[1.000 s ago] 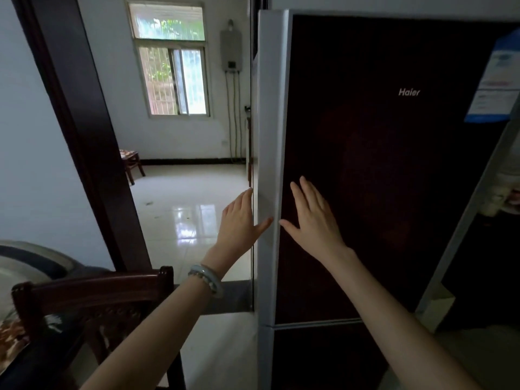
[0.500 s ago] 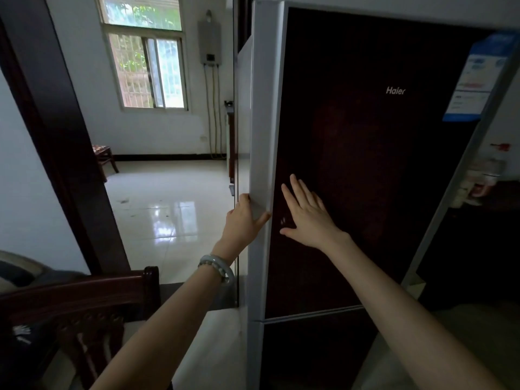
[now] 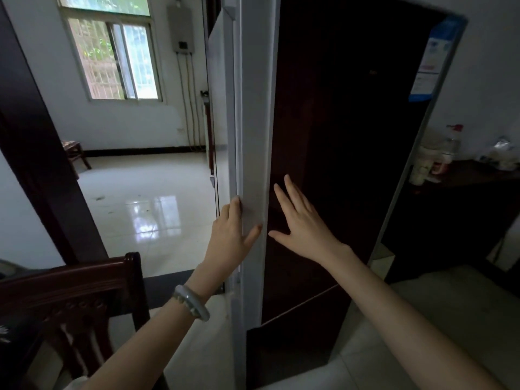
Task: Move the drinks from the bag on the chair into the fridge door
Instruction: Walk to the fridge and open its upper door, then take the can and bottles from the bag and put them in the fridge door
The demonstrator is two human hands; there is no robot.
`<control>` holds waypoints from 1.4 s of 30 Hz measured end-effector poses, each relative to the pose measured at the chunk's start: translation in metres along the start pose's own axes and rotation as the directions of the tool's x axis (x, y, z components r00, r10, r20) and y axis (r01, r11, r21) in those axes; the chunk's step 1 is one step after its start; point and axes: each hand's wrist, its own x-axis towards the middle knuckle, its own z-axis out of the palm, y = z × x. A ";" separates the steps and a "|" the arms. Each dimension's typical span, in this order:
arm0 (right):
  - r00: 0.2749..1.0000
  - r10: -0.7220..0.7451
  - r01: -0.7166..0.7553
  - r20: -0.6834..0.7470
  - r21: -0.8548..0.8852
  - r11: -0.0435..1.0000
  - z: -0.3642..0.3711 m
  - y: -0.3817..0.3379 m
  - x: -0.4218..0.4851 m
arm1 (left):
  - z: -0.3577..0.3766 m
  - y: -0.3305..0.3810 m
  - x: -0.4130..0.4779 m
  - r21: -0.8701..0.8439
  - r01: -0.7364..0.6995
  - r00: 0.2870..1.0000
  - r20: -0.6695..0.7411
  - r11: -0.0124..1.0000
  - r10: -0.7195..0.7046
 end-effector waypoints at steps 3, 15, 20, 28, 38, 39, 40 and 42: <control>1.000 -0.018 0.019 -0.014 0.037 0.999 -0.012 0.003 -0.037 | -0.001 0.026 -0.030 0.042 -0.079 0.997 -0.021 0.996 0.080; 0.997 0.072 -0.071 -0.007 0.147 0.987 -0.070 0.040 -0.194 | 0.044 0.146 -0.123 -0.252 -0.109 0.986 0.094 0.962 0.137; 0.994 0.096 -0.094 -0.052 0.039 0.995 -0.096 0.056 -0.263 | 0.075 0.189 -0.151 -0.311 -0.099 0.976 0.155 0.945 0.153; 0.966 0.237 -0.241 -0.099 -0.023 0.970 -0.122 0.084 -0.342 | 0.118 0.255 -0.172 -0.287 -0.246 0.907 0.269 0.926 0.324; 0.761 0.530 -0.624 -0.374 -0.199 0.755 -0.146 0.137 -0.388 | 0.174 0.298 -0.144 -0.174 -0.539 0.805 0.181 0.824 0.565; 0.744 0.532 -0.642 -0.404 -0.212 0.737 -0.147 0.139 -0.387 | 0.178 0.297 -0.139 -0.161 -0.530 0.821 0.149 0.833 0.551; 0.738 0.523 -0.645 -0.426 -0.220 0.732 -0.147 0.141 -0.384 | 0.183 0.296 -0.133 -0.153 -0.517 0.835 0.127 0.842 0.536; 0.761 0.482 -0.614 -0.435 -0.240 0.752 -0.145 0.144 -0.375 | 0.194 0.292 -0.118 -0.142 -0.500 0.850 0.112 0.855 0.515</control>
